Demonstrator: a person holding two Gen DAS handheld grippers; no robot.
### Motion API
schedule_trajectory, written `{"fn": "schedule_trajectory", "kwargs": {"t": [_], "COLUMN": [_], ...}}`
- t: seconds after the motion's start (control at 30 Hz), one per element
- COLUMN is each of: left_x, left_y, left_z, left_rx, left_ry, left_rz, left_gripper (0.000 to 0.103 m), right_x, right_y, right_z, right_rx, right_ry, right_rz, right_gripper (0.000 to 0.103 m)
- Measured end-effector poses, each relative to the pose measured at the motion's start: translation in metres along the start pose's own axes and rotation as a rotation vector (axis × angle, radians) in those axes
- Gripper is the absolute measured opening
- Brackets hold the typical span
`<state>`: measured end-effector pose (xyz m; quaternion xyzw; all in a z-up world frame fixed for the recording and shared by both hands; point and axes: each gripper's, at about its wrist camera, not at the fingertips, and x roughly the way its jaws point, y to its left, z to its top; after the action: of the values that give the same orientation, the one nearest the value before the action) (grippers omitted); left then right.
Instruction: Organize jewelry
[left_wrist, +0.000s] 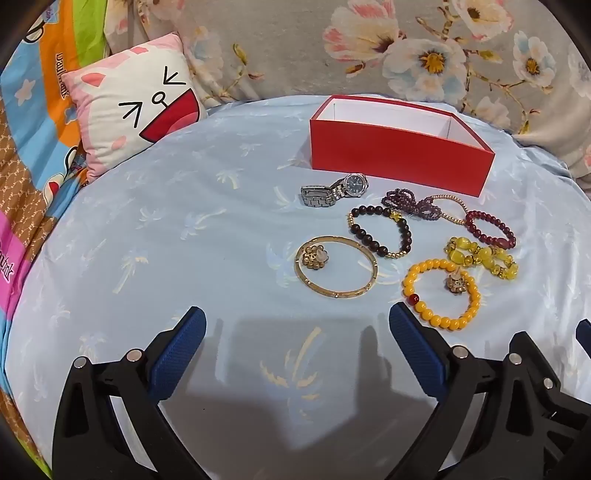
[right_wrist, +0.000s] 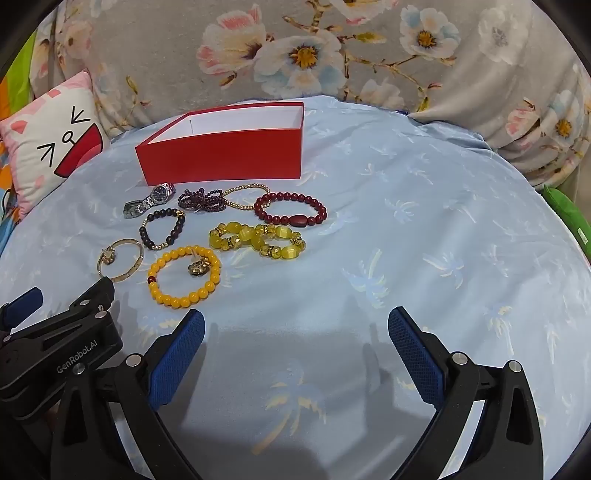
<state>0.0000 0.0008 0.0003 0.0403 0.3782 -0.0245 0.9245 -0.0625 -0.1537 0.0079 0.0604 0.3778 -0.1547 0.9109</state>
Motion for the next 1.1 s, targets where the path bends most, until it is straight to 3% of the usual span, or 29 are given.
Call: {"fn": "schedule_trajectory", "kwargs": {"t": [0.33, 1.1], "left_x": [-0.003, -0.01], "left_y": [0.005, -0.003], "left_z": [0.012, 0.003], "left_rx": [0.006, 0.028], "left_ry": [0.003, -0.041], "left_rz": [0.002, 0.031], "left_gripper": [0.095, 0.095], "right_x": [-0.002, -0.005], "right_y": [0.001, -0.004], "right_z": [0.001, -0.001], "right_rx": [0.005, 0.01], "right_ry": [-0.008, -0.023], "right_rz": [0.0, -0.001], "right_gripper": [0.096, 0.096]}}
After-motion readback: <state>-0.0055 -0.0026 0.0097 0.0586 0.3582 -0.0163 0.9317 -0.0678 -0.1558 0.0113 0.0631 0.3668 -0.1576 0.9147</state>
